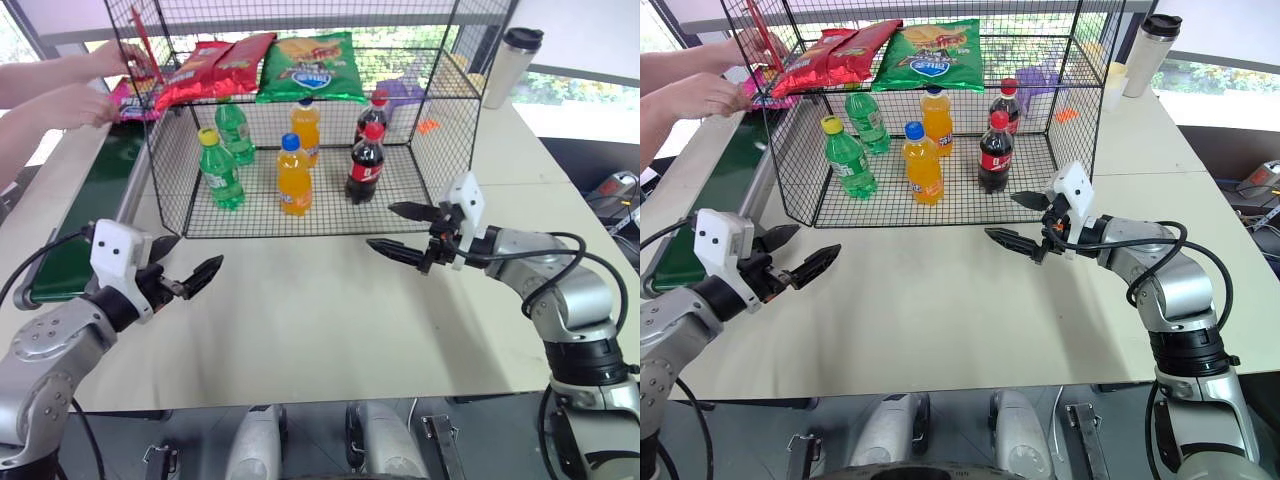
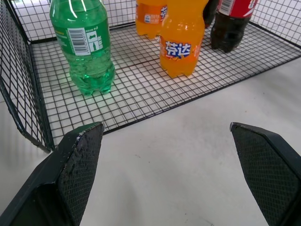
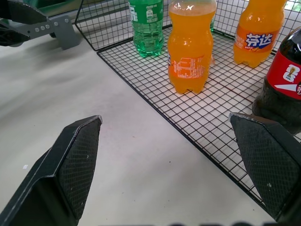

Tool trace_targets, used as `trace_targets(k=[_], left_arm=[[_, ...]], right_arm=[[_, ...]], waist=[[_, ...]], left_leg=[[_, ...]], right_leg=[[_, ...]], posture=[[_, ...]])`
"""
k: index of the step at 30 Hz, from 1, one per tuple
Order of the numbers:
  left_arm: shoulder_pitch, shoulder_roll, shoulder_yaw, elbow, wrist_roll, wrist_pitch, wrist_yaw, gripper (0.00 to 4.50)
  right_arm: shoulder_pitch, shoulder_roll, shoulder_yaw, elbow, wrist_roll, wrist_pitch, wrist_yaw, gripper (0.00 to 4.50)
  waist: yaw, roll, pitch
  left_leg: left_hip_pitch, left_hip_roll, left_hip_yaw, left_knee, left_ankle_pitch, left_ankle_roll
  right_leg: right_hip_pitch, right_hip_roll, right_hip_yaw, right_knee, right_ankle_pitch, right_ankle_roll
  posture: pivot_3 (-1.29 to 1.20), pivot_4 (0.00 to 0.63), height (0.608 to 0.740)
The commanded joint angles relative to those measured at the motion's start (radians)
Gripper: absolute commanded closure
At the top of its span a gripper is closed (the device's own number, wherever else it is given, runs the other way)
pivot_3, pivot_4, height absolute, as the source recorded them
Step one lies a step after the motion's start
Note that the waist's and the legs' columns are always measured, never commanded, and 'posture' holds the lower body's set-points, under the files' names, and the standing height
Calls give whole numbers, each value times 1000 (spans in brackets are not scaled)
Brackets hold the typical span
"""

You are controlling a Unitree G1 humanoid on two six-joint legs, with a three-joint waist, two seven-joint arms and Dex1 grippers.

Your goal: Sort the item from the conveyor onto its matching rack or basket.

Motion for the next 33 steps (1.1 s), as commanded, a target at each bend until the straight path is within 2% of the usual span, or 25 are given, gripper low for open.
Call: trace_targets(k=[1,6,9,11,13,15,19,23,33], left_arm=[[-5,-2,13,-17,7,-23,4,69],[12,10,30,-31,38,-27,20,69],[38,82,82,-55,121,-42,20,69],[75,184,120,-61,259,-91,12,69],[215,344,156,-36,509,-212,-47,69],[342,427,230,14,691,-315,-93,69],[432,438,312,97,868,-481,-104,69],[468,447,296,218,1086,-623,-25,69],[322,430,153,354,1220,-711,17,69]], right_arm=[[-23,4,-11,-8,-5,-18,-2,0],[-43,12,-24,7,12,-8,-2,0],[-89,28,-50,10,71,38,-1,0],[-122,34,-57,-1,115,76,11,0],[-154,31,-42,-19,145,106,37,0],[-186,26,-3,-39,145,115,70,0],[-228,27,62,-57,114,93,116,0],[-267,42,104,-69,102,73,140,0],[-268,34,96,-107,116,94,136,0]], waist=[[0,0,0],[0,0,0],[-3,-1,0],[-5,-1,1],[-7,-2,1],[-5,1,0],[-1,1,0],[-3,1,0],[-3,0,0]], left_leg=[[0,0,0,0,0,0],[0,0,0,0,0,0],[0,0,0,0,0,0],[0,1,0,0,0,0],[0,1,0,-1,0,0],[1,1,2,-4,0,0],[1,1,6,-5,-1,0],[0,1,7,-6,-1,0],[-4,3,9,-11,-1,0]], right_leg=[[0,0,0,0,0,0],[0,0,0,0,0,0],[0,0,0,0,0,0],[-1,1,0,1,0,0],[-2,1,0,2,0,0],[-3,0,0,0,0,-1],[-5,-1,2,-1,0,-1],[-5,-4,2,-5,0,-1],[-7,-5,2,-11,3,2]], posture=[[0,150,740],[0,150,740],[0,150,740],[0,150,740],[0,150,740],[0,150,740],[0,150,740],[0,150,740],[0,150,740]])
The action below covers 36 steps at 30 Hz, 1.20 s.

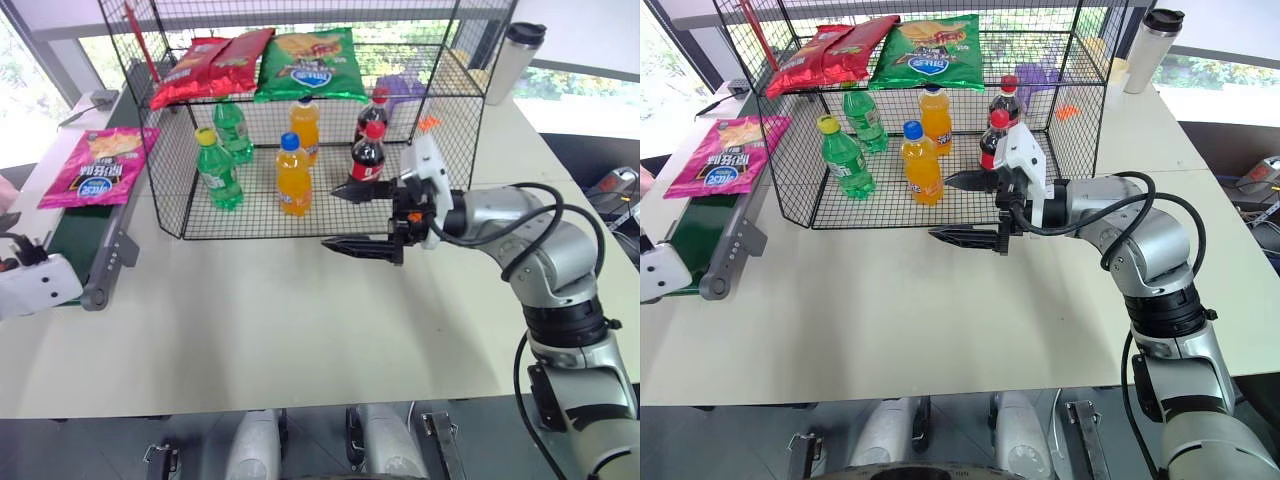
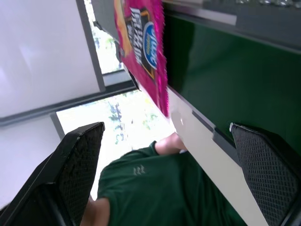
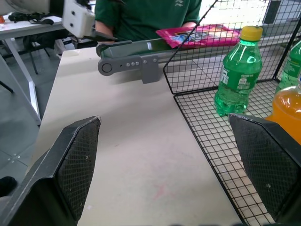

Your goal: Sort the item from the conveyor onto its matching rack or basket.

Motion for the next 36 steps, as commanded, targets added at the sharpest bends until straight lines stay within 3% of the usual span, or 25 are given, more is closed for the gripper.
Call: trace_targets(k=[1,21,25,32,36], left_arm=[[-43,-8,-32,30,40,-19,24,69],[-221,-63,-197,140,101,-42,50,69],[-242,-62,-221,158,99,-43,40,1216],[-258,-57,-210,155,118,-28,62,4425],[-259,-43,-195,151,120,-45,73,4425]], right_arm=[[-8,-10,-31,-42,15,2,-5,0],[20,-29,-53,-60,-3,-4,-30,0],[21,-28,-55,-66,-7,-3,-37,0],[22,-26,-55,-66,-16,-6,-47,0],[24,-15,-56,-55,-18,-11,-54,0]], waist=[[-1,0,0],[2,0,0],[0,0,0],[-1,0,0],[-1,0,0]], left_leg=[[0,0,0,0,0,0],[0,-1,0,2,0,0],[0,-1,0,4,0,0],[0,-1,0,4,0,0],[0,-1,0,5,0,0]], right_leg=[[0,0,0,0,0,1],[0,2,0,2,3,5],[0,2,0,3,4,6],[0,2,0,4,4,6],[0,2,0,6,4,6]], posture=[[0,150,740],[0,150,740],[0,150,740],[0,150,740],[0,150,740]])
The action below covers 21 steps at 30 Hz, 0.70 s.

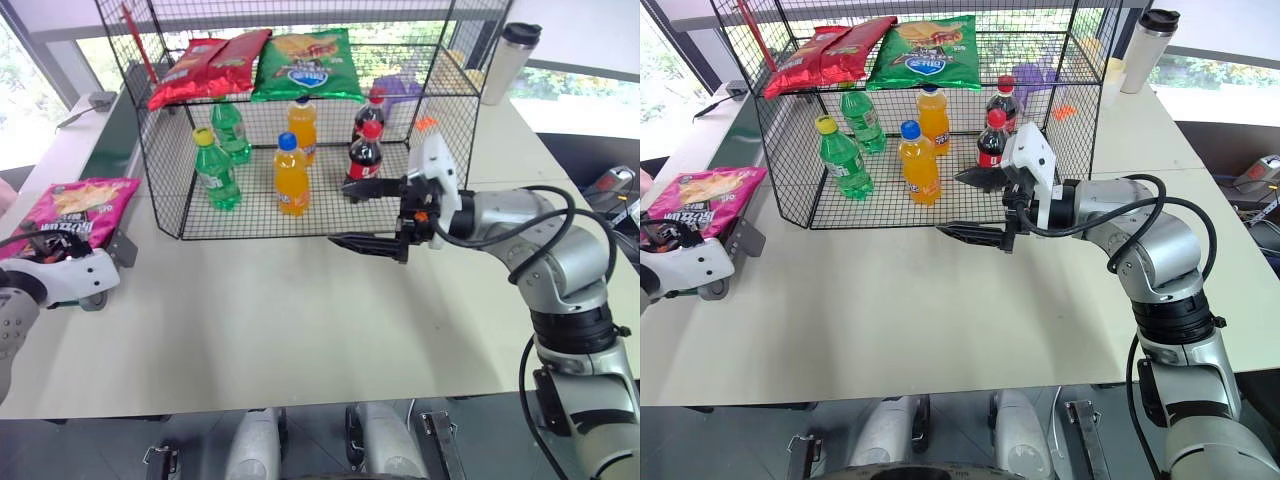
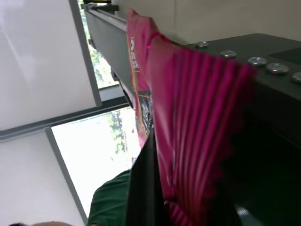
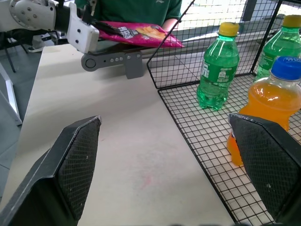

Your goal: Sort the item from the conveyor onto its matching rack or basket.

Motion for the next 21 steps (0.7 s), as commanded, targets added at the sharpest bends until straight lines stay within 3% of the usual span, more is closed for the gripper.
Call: trace_targets(k=[1,4,7,12,16,21], left_arm=[[-8,22,46,-12,15,-6,24,4425],[-16,29,95,-13,3,28,9,4425],[-70,38,206,-50,-116,105,-93,4425],[-230,72,426,-124,-452,347,-378,4425],[-296,139,549,-163,-631,538,-552,4425],[-346,242,712,-240,-939,911,-825,4425]], right_arm=[[-5,3,-25,-21,2,-25,-7,0],[1,22,-46,4,17,-23,-25,0],[-8,49,-91,35,60,2,-50,0],[-54,85,-142,82,114,23,-75,0],[-81,103,-156,128,127,17,-73,0],[-111,102,-174,177,147,11,-47,0]], waist=[[0,0,0],[0,0,0],[1,-1,0],[-1,-2,0],[-4,-1,0],[-7,-2,0]], left_leg=[[0,0,0,0,0,0],[0,0,0,3,0,0],[0,0,0,5,0,0],[0,0,-1,7,0,0],[0,0,-1,6,0,0],[1,0,-1,7,0,0]], right_leg=[[0,0,0,0,0,0],[0,0,0,3,0,0],[0,0,0,6,0,0],[0,0,0,7,0,0],[0,1,0,8,0,0],[0,2,0,8,0,0]], posture=[[0,150,740],[0,150,740],[0,150,740],[0,150,740],[0,150,740],[0,150,740]])
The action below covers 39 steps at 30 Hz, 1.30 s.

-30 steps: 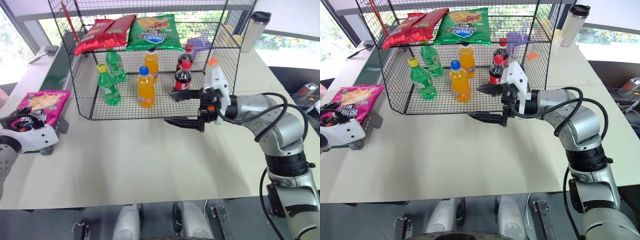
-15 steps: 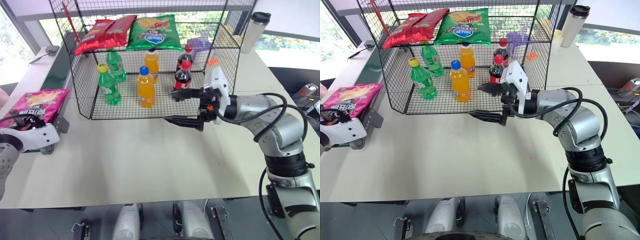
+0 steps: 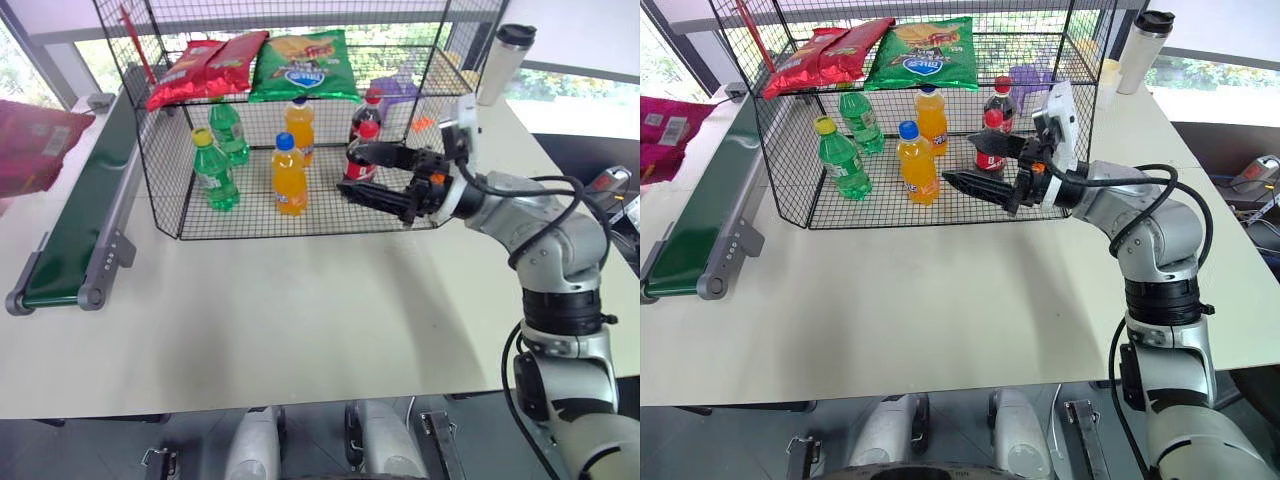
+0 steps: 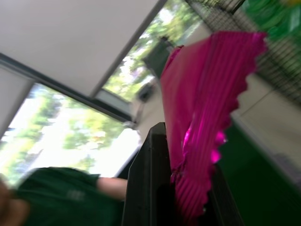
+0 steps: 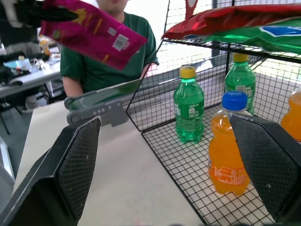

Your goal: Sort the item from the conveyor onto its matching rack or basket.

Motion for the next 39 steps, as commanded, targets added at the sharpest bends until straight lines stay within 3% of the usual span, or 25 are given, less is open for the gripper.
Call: trace_targets(k=[1,3,7,15,20,26,39], left_arm=[[-14,51,145,-106,-220,221,-186,4425],[-25,46,161,-152,-327,278,-230,4425],[-177,34,62,-138,-512,320,-135,4425],[-552,-103,-248,-62,-814,283,74,4425],[-609,-167,-399,-32,-802,194,83,4425],[-646,-214,-463,22,-806,120,86,4425],[-633,-165,-445,53,-799,57,98,4425]], right_arm=[[-36,-4,-34,0,21,-23,23,0],[-34,-5,-19,10,-3,-45,33,0],[-2,0,49,-5,-60,-92,62,0],[22,78,69,-42,-13,-76,64,0],[-23,233,76,-11,43,-83,42,0],[-73,321,76,53,30,-117,31,0],[28,181,48,62,-23,-131,36,0]], waist=[[0,0,0],[3,1,0],[6,0,0],[6,0,0],[-2,0,0],[5,0,0],[4,0,0]], left_leg=[[0,0,0,0,0,0],[0,0,0,0,0,0],[1,0,-2,1,0,0],[5,-1,-1,1,0,0],[5,-1,-1,0,0,0],[5,-1,-1,1,0,0],[5,-1,0,1,0,0]], right_leg=[[0,0,0,0,0,0],[0,0,1,0,0,0],[2,1,0,0,0,0],[5,1,2,1,1,2],[5,2,4,1,1,2],[4,3,4,1,1,2],[5,2,4,1,1,2]], posture=[[0,150,740],[0,150,740],[0,150,740],[0,150,740],[0,150,740],[0,150,740],[0,150,740]])
